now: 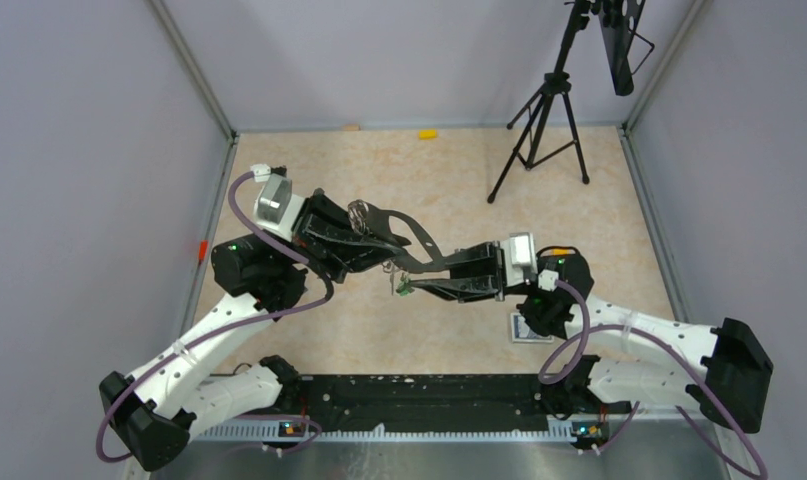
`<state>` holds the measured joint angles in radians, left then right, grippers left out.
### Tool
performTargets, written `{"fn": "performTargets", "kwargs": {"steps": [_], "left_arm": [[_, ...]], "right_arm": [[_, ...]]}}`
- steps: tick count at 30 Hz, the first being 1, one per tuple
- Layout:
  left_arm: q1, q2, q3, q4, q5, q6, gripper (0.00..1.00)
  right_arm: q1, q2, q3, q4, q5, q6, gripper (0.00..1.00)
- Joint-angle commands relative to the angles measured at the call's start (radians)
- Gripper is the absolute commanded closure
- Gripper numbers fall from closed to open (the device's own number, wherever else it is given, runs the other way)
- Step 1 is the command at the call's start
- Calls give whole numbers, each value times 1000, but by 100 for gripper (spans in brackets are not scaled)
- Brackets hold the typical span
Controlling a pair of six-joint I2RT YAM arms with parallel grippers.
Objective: Remove the keys from the keyring
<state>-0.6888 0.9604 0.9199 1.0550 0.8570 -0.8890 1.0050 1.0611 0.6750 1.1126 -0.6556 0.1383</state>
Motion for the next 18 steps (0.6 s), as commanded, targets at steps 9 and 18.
{"fn": "performTargets", "kwargs": {"steps": [9,18], "left_arm": [[3,8,22,61,0,-13,100],[3,11,21,63,2,-16,100]], "right_arm": [[-5,3,59,-4,10,-14,79],[-5,9,74,-19,19,-24,72]]}}
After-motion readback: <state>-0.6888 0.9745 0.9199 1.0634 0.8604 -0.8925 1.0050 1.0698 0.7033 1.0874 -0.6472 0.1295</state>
